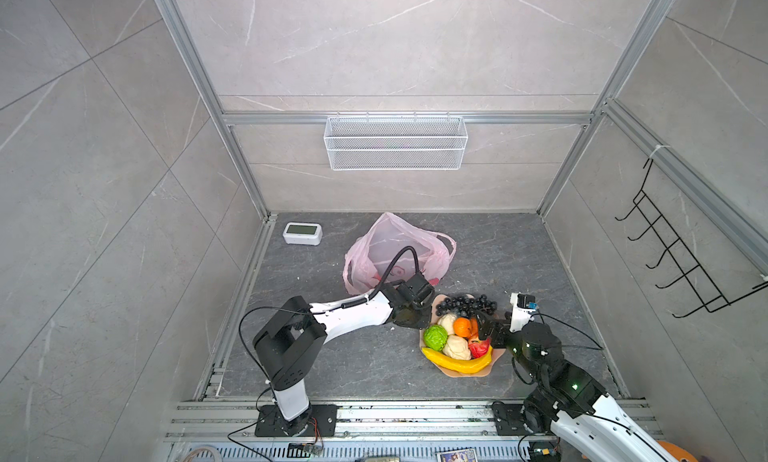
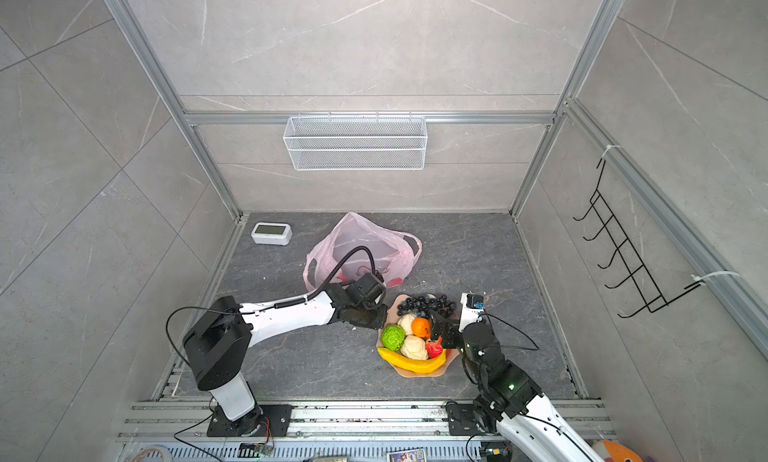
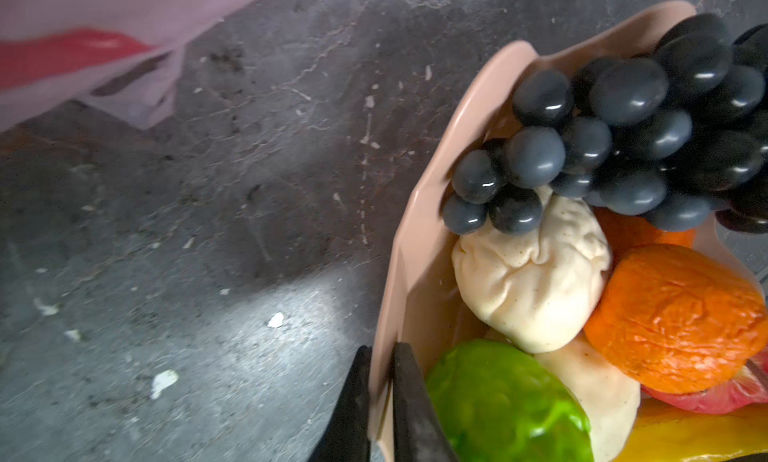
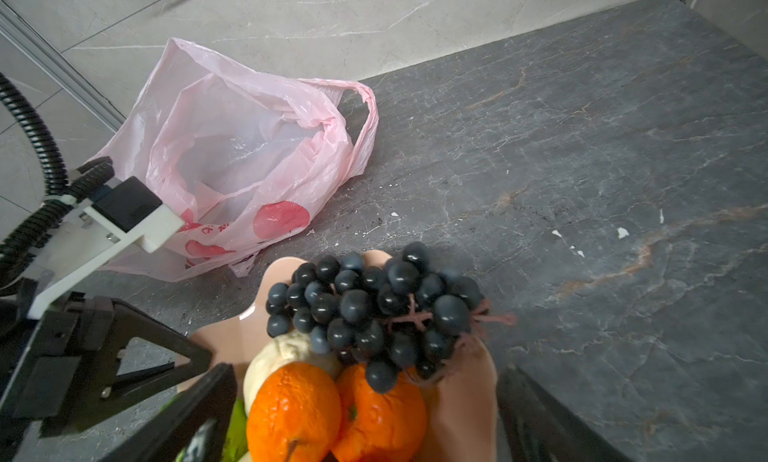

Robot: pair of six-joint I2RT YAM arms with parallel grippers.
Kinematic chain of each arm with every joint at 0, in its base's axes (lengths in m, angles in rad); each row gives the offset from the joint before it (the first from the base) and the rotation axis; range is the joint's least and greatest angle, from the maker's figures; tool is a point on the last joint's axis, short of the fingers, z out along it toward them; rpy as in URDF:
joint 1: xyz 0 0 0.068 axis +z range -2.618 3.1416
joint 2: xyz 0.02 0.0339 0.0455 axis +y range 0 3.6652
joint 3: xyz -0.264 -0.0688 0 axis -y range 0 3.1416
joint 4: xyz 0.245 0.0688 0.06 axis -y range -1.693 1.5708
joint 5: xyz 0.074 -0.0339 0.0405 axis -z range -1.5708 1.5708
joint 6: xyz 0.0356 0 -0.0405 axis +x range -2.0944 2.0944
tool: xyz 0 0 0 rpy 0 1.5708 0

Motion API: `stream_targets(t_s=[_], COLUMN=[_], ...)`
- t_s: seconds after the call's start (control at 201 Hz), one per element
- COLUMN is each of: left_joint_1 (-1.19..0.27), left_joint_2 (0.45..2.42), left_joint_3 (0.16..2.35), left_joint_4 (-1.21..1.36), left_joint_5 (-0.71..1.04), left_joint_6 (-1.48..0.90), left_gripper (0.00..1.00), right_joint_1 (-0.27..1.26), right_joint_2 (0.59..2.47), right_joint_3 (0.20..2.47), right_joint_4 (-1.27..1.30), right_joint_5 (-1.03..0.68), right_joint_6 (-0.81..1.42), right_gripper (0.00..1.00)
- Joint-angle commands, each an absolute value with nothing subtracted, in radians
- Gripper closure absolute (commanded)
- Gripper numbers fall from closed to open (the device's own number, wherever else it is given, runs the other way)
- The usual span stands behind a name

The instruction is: Take the fake fruits out of the plastic bag

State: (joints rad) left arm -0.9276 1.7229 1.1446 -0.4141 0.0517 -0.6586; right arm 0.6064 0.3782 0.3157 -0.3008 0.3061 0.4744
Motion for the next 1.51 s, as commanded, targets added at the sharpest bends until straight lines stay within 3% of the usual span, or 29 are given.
stream_targets(t_s=[0.0,0.438,1.155,1.334,1.509], left_joint_1=[-0.881,-0.596,-0.458,-0.455,-0.456], left_joint_2=[1.653,1.445,1.616,1.628,1.572], left_joint_3=[1.076,0.871,1.006,1.036,1.033], left_joint_4=[-0.486,-0.458,-0.335,-0.329,-0.352], left_joint_5=[-0.035,-0.058,-0.065,-0.035,-0.011], left_joint_6=[-0.634,-0.544,-0.439,-0.427,-0.422], left_gripper=[0.87,0.87,0.86,0.82,0.68], right_joint_1=[0.604,0.602,0.602,0.602,0.603], right_joint_2=[0.385,0.406,0.436,0.446,0.482], right_joint_3=[0.308,0.325,0.347,0.355,0.388], right_joint_4=[-0.286,-0.303,-0.331,-0.34,-0.359], right_joint_5=[0.317,0.344,0.368,0.375,0.408], right_joint_6=[0.472,0.483,0.52,0.527,0.537], right_gripper=[0.0,0.0,0.0,0.0,0.0])
